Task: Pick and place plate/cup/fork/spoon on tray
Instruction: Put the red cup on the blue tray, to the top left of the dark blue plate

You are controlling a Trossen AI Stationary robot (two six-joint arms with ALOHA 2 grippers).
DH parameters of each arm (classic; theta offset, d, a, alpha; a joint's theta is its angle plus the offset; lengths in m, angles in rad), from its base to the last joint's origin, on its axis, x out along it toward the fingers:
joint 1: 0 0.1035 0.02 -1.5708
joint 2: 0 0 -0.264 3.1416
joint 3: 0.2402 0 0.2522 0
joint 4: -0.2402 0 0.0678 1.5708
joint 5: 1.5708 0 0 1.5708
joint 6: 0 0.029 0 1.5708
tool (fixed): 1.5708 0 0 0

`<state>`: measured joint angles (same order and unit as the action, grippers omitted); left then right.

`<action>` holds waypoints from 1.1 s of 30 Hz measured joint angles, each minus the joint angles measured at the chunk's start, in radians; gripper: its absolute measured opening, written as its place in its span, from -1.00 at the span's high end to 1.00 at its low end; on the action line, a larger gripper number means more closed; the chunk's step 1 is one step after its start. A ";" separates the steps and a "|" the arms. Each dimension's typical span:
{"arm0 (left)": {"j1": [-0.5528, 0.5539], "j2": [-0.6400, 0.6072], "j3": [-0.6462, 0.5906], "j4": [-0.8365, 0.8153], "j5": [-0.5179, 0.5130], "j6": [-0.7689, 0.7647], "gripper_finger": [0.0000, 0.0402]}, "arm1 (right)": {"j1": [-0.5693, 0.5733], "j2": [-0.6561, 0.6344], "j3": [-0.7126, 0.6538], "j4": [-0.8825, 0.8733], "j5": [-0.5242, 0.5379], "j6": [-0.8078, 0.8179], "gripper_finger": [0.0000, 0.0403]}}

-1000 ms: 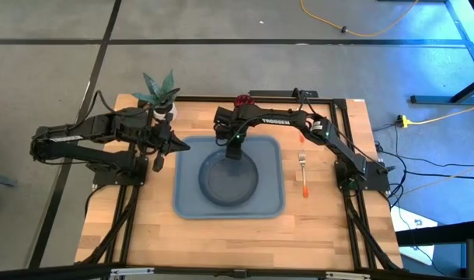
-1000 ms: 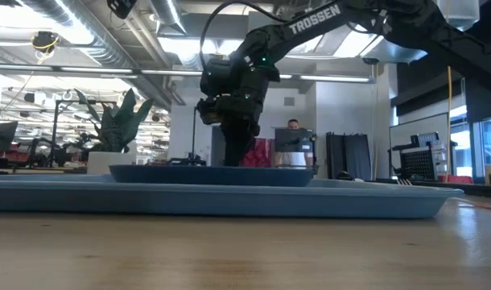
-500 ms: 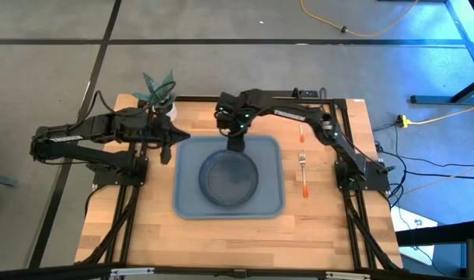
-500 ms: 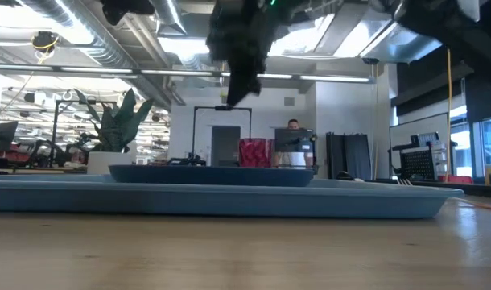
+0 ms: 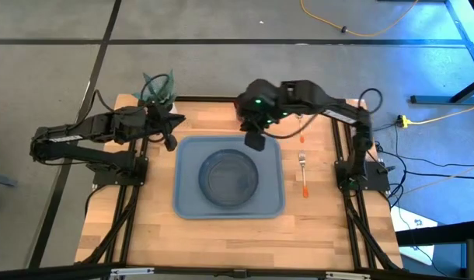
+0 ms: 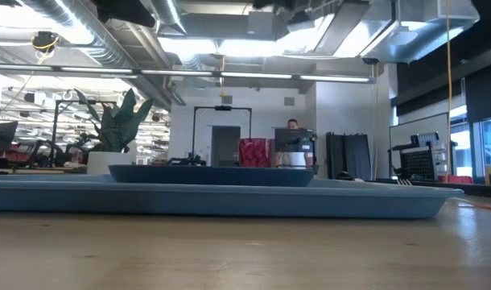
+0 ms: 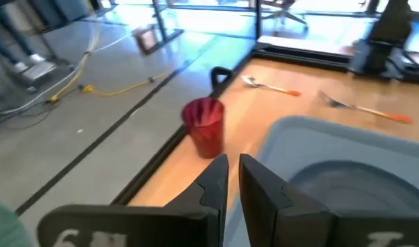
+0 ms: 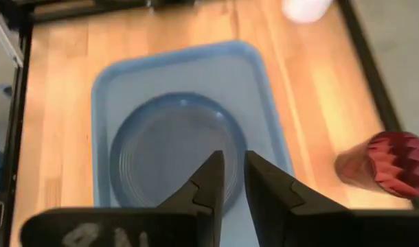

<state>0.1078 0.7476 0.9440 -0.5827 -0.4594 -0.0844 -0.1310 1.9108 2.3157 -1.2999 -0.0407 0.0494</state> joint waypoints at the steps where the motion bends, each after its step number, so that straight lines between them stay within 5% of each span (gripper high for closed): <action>1: 0.005 0.008 0.002 -0.002 0.006 0.011 0.85 | 0.008 -0.017 0.000 0.000 0.019 0.003 0.69; 11: 0.128 0.249 0.161 -0.019 0.084 0.270 0.84 | 0.051 -0.123 0.000 -0.012 0.191 0.108 0.69; 15: 0.177 0.379 0.252 0.025 0.088 0.496 0.84 | 0.050 -0.149 0.000 -0.034 0.211 0.130 0.69; 20: 0.238 0.527 0.314 0.083 0.235 0.777 0.84 | 0.042 -0.190 -0.001 -0.105 0.298 0.131 0.69; 26: 0.329 0.692 0.322 0.202 0.467 0.894 0.88 | 0.016 -0.236 -0.001 -0.228 0.385 0.174 0.69; 33: 0.397 0.847 0.322 0.318 0.485 0.911 0.90 | -0.033 -0.247 -0.001 -0.270 0.391 0.153 0.69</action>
<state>0.5050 1.5946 1.2663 -0.2648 0.0259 0.8268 -0.1642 1.6634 2.3150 -1.5703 0.3504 0.2027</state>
